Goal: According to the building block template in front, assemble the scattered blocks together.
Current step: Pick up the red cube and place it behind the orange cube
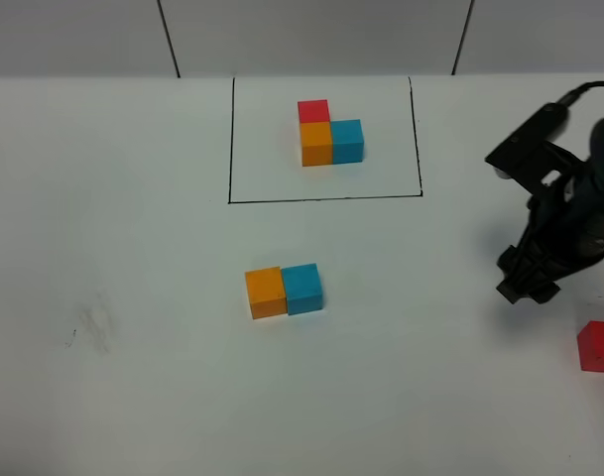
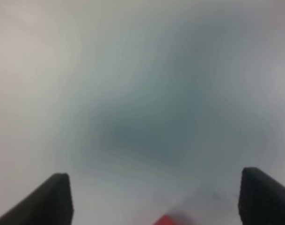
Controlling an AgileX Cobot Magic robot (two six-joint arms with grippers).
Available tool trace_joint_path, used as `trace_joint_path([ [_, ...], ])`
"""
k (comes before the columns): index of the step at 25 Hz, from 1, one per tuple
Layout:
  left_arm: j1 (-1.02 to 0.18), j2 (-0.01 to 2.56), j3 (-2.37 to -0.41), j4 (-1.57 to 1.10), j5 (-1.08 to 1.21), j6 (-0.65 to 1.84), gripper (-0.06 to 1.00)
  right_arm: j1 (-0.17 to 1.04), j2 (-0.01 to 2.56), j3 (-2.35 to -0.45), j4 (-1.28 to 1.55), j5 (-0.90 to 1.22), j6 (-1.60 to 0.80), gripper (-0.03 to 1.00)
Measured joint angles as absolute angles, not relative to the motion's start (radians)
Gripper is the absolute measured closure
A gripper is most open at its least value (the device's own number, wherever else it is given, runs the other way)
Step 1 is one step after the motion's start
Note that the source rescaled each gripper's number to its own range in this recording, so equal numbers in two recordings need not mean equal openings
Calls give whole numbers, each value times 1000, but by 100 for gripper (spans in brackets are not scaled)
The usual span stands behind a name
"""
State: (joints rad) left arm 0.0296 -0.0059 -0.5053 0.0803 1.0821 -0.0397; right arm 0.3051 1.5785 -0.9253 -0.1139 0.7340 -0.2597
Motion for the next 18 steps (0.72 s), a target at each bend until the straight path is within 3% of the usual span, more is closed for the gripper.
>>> trace_joint_path([
  [10, 30, -6, -505, 80, 1082, -40, 94, 191, 1442, -714, -210, 675, 66, 26],
  [18, 30, -6, -505, 80, 1082, -40, 94, 177, 1441, -610, -217, 536, 223, 26],
])
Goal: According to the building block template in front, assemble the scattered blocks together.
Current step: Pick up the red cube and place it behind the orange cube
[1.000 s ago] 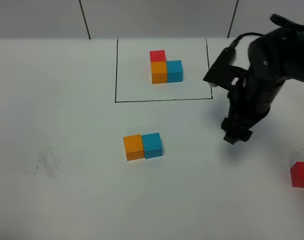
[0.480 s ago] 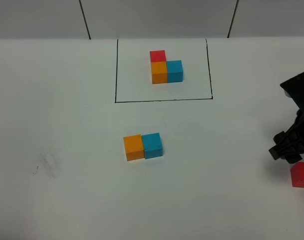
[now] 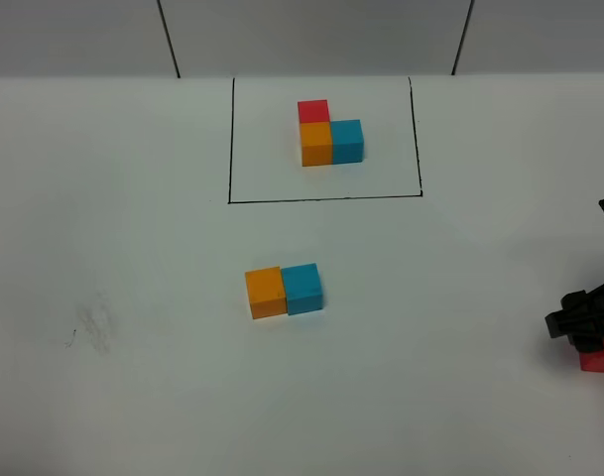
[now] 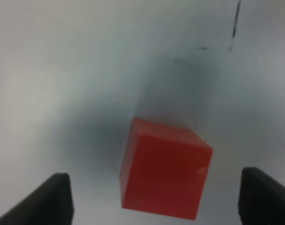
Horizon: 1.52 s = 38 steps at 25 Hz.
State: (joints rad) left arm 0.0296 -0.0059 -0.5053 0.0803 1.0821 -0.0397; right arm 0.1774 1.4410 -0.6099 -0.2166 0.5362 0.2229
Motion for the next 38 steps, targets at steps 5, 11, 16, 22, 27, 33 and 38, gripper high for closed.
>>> trace_joint_path([
  [5, 30, -6, -505, 80, 1082, -40, 94, 177, 1450, -606, -219, 476, 346, 26],
  [11, 30, -6, -505, 80, 1082, -40, 94, 177, 1502, -604, -231, 476, 381, 26],
  [16, 30, -6, -505, 80, 1082, -40, 94, 177, 1526, -590, -237, 467, 387, 26],
  [22, 30, -6, -505, 80, 1082, -40, 94, 148, 1552, -554, -239, 407, 396, 26],
  [27, 30, -6, -505, 80, 1082, -40, 94, 123, 1570, -552, -246, 377, 397, 26],
  [33, 30, -6, -505, 80, 1082, -40, 94, 121, 1604, -552, -264, 360, 396, 41],
  [38, 30, -6, -505, 80, 1082, -40, 94, 119, 1647, -552, -268, 324, 390, 53],
])
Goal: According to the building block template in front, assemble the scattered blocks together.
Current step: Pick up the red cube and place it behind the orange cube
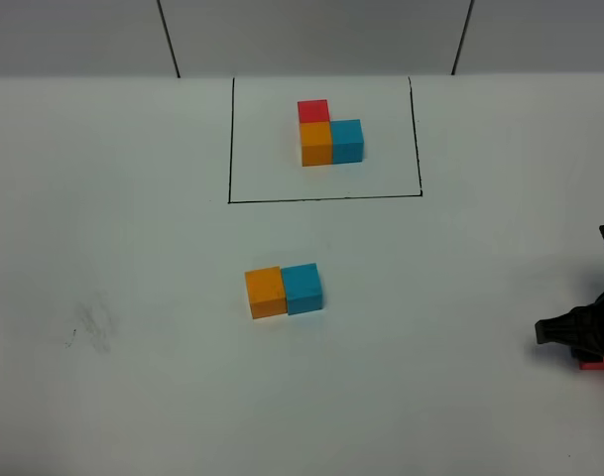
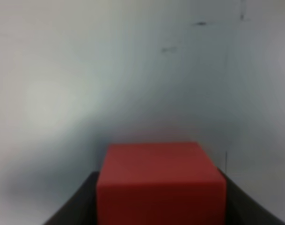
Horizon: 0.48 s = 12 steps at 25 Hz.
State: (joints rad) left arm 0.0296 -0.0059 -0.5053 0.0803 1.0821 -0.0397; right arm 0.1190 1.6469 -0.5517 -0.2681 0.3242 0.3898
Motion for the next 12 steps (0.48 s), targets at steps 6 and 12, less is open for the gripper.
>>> trace_joint_path([
  [6, 30, -6, -505, 80, 1082, -40, 94, 119, 1660, -552, -269, 288, 343, 53],
  [12, 30, -6, -505, 80, 1082, -40, 94, 119, 1658, -562, -265, 288, 327, 53],
])
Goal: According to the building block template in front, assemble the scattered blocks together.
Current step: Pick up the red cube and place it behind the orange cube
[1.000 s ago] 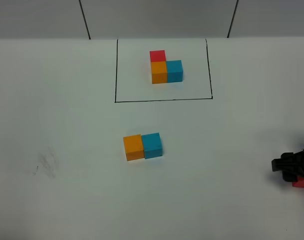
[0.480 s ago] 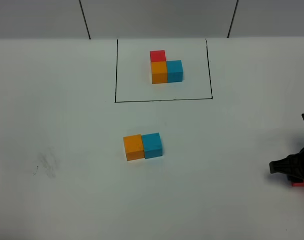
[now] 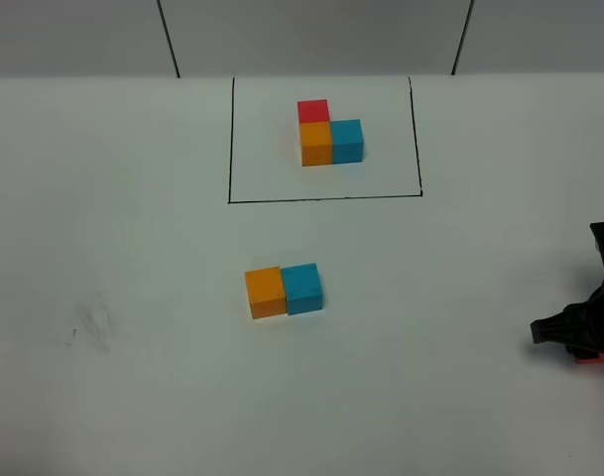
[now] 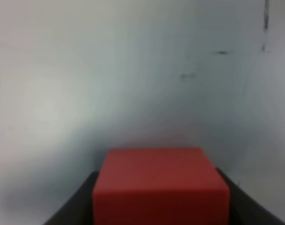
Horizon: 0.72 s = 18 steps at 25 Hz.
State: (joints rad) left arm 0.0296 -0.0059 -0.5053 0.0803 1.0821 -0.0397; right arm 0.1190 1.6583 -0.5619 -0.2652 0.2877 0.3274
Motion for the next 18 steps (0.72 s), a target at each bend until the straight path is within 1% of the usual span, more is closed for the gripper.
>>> trace_joint_path([
  [4, 30, -6, -505, 80, 1082, -40, 94, 146, 1611, -619, -234, 333, 281, 53],
  [9, 30, -6, -505, 80, 1082, -40, 94, 196, 1548, -745, -192, 422, 239, 53],
  [13, 30, -6, -505, 80, 1082, -40, 94, 256, 1532, -859, -180, 484, 215, 54],
  [18, 30, -6, -505, 80, 1082, -40, 94, 359, 1532, -998, -163, 518, 191, 54],
])
